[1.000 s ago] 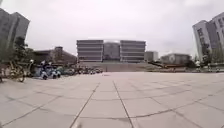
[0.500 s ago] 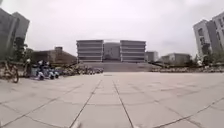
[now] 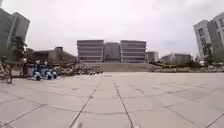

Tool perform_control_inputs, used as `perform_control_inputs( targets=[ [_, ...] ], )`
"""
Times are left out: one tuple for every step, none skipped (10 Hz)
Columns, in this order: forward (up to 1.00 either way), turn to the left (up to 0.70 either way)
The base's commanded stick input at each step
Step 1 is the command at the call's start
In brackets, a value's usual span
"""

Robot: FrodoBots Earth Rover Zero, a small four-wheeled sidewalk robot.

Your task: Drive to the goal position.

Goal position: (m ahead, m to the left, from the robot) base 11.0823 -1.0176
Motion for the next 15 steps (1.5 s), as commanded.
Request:
perform_control_inputs(
  targets=[
    [0.7, 0.0],
    [0.7, 0.0],
    [0.7, 0.0],
    [0.7, 0.0],
    [0.7, 0.01],
    [0.7, 0.02],
    [0.7, 0.0],
    [0.7, 0.02],
    [0.7, 0.0],
    [0.7, 0.0],
    [0.7, 0.0],
    [0.7, 0.0],
    [0.7, 0.0],
    [0.7, 0.01],
    [0.7, 0.02]
  ],
)
